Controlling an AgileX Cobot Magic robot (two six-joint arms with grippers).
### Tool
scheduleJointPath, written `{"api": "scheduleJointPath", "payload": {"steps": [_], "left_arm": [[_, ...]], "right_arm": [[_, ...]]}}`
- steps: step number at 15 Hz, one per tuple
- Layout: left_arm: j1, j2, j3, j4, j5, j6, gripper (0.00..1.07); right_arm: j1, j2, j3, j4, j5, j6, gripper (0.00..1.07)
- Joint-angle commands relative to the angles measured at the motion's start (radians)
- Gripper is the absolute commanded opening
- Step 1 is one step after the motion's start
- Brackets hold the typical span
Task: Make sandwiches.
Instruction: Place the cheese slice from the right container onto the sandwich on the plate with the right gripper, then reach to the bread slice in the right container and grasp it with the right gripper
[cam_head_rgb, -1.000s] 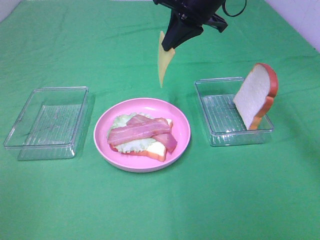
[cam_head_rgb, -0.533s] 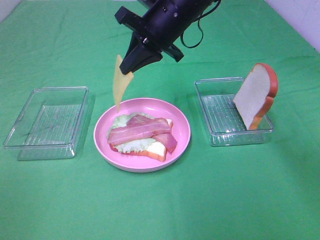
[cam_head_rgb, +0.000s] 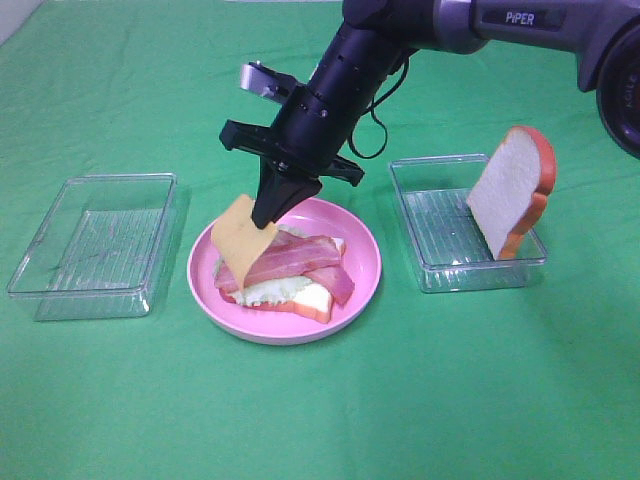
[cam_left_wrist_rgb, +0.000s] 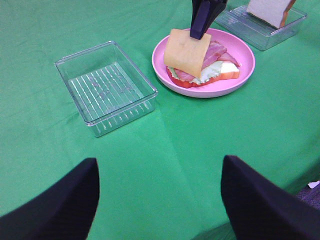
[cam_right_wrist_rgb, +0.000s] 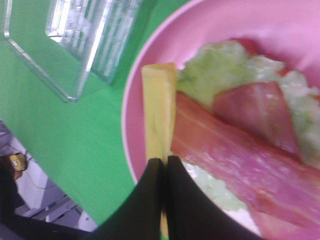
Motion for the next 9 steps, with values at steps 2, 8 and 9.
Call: {"api": "scheduleJointPath", "payload": {"steps": [2,8,9], "left_arm": [[-0.003,-0.022,0.002,-0.002,-0.008,0.0,0.67],[-0.003,-0.022,0.002,-0.002,-0.008,0.0,0.67],[-0.003,-0.022,0.002,-0.002,-0.008,0.0,0.67]], "right_arm": [[-0.003,0.001,0.006,-0.149,0.038,0.091,0.0],[-0.006,-0.008,0.006,-0.204,0.02,0.116,0.71],[-0.006,-0.013,0.005,-0.214,0.02,0.116,0.75]]}}
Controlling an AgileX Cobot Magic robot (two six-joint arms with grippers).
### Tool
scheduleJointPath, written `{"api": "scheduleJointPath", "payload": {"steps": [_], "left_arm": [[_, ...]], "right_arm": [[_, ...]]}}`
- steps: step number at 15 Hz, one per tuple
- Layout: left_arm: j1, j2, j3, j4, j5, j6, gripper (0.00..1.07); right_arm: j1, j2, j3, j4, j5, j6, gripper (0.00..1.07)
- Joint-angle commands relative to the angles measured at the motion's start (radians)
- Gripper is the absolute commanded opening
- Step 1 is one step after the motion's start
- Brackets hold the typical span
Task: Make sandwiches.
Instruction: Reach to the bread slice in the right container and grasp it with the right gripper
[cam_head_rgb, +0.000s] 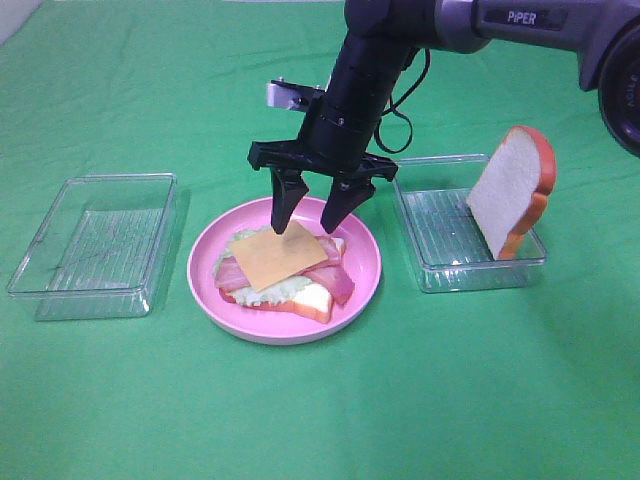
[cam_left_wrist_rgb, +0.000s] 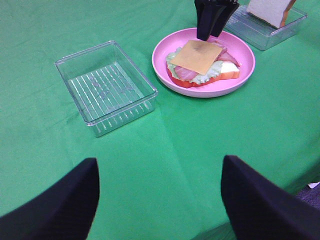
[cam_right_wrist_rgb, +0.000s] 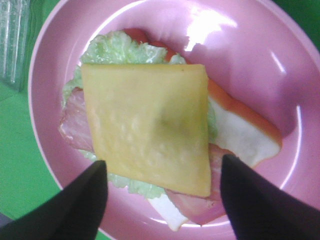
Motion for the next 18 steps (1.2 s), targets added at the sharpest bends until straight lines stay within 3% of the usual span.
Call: {"api": "scheduleJointPath", "payload": {"steps": [1,7,12,18], "left_arm": [[-0.003,-0.022,0.002,-0.002,-0.008,0.0,0.67],[-0.003,-0.022,0.002,-0.002,-0.008,0.0,0.67],[-0.003,-0.022,0.002,-0.002,-0.008,0.0,0.67],[-0.003,-0.022,0.002,-0.002,-0.008,0.0,0.67]], "right_arm": [[-0.004,-0.031,0.005,-0.059,0.019,0.008,0.76],[-0.055,-0.196,0.005,-0.199,0.026,0.035,0.76],[-0.203,-0.31,0.006,-0.329,0.07,0.095,0.76],[-0.324,-0.337,0.056,-0.341,0.07,0.096,0.76]]}}
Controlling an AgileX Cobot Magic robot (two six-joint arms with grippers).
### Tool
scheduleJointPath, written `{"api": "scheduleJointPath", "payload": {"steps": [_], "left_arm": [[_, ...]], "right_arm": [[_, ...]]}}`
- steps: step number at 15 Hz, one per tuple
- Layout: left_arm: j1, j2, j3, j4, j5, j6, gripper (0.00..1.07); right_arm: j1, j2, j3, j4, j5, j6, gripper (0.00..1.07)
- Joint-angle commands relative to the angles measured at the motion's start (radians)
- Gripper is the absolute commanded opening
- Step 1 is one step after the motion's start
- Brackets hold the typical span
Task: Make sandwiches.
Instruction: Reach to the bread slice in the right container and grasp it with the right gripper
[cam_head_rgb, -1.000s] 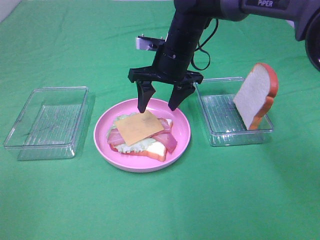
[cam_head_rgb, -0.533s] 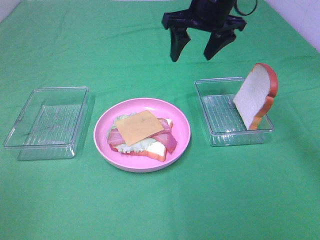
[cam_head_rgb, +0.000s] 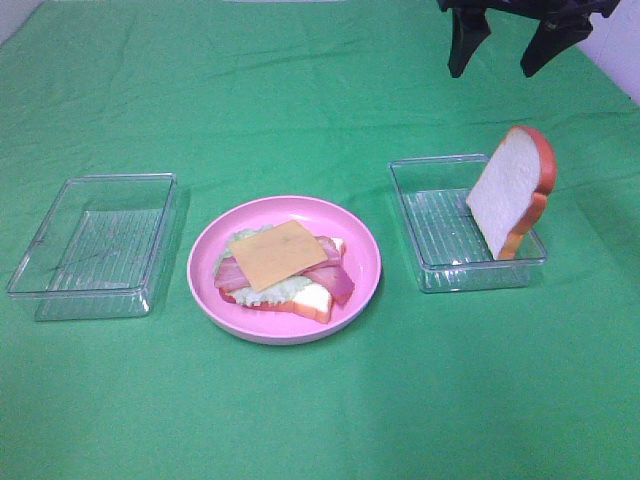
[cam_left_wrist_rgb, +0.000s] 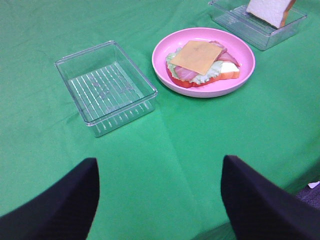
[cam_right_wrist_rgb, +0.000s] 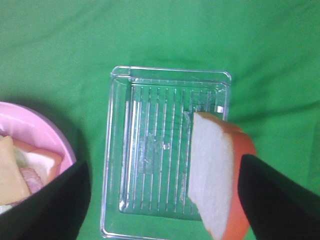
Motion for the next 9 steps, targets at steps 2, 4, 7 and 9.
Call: {"api": "scheduleJointPath", "payload": {"steps": [2,4,7,9], "left_arm": [[-0.003,-0.022,0.002,-0.002,-0.008,0.0,0.67],[-0.003,-0.022,0.002,-0.002,-0.008,0.0,0.67],[-0.003,-0.022,0.002,-0.002,-0.008,0.0,0.67],[-0.003,-0.022,0.002,-0.002,-0.008,0.0,0.67]], "right_arm": [[-0.095,-0.043,0.125,-0.007,0.069,0.005,0.76],[-0.096,-0.048,0.176,-0.014,0.069,-0.01,0.76],[-0.095,-0.036,0.247,-0.005,0.045,-0.011,0.76],[-0.095,-0.029,0.269,-0.004,0.002,-0.015,0.76]]}}
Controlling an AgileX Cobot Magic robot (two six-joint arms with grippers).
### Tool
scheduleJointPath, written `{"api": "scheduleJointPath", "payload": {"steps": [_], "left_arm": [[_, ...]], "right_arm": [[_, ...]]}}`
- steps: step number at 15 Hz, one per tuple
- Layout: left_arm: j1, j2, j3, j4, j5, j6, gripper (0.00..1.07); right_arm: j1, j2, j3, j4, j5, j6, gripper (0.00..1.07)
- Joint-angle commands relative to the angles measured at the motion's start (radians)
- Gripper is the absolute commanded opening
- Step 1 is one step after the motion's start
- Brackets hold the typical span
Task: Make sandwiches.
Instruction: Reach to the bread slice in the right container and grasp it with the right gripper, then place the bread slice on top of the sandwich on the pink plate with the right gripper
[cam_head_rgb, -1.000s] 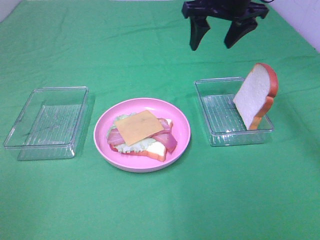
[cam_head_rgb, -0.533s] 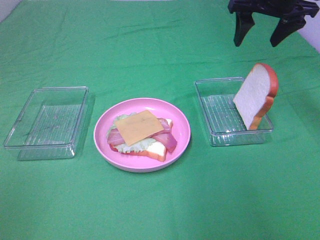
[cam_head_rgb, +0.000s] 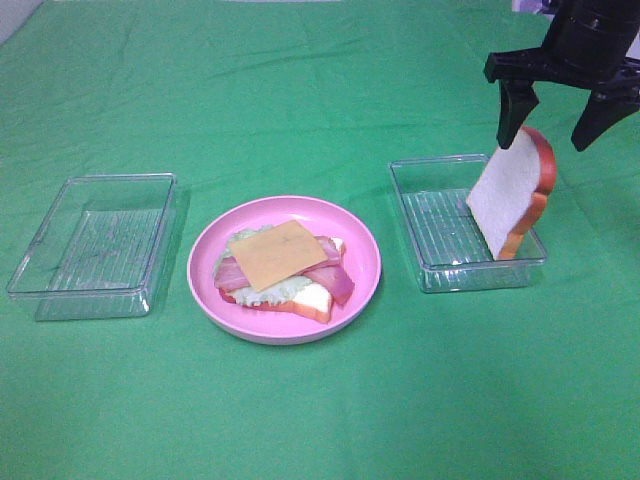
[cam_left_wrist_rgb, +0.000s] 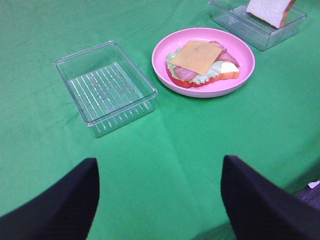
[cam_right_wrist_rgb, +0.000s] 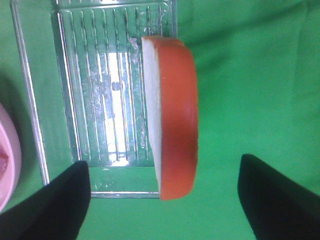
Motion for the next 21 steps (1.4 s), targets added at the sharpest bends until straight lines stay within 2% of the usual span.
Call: {"api": "scheduleJointPath", "payload": {"steps": [1,5,7,10,13,14,18,21], "left_arm": [[-0.003,-0.022,0.002,-0.002,-0.008,0.0,0.67],[-0.003,-0.022,0.002,-0.002,-0.008,0.0,0.67],[-0.003,-0.022,0.002,-0.002,-0.008,0.0,0.67],[-0.003,-0.022,0.002,-0.002,-0.008,0.0,0.67],[-0.003,-0.022,0.002,-0.002,-0.008,0.0,0.67],[-0.003,-0.022,0.002,-0.002,-0.008,0.0,0.67],[-0.003,-0.022,0.002,-0.002,-0.008,0.0,0.67],[-0.003,-0.022,0.002,-0.002,-0.008,0.0,0.67]], "right_arm": [[-0.001,0.021,0.026,-0.005,-0.007,-0.014,0.76],[-0.001,0.075,0.026,-0.005,-0.029,-0.029,0.76],[-0.001,0.085,0.026,-0.006,-0.035,-0.035,0.66],[-0.001,0.085,0.026,-0.006,-0.037,-0.035,0.38],[-0.001,0.083,0.026,-0.006,-0.037,-0.035,0.03],[-0.001,0.082,0.026,-0.006,-0.037,-0.035,0.0],[0.0,0.005,0.025,0.033,-0.031,-0.034,0.0],[0.0,-0.055,0.025,0.173,-0.026,-0.083,0.0]]}}
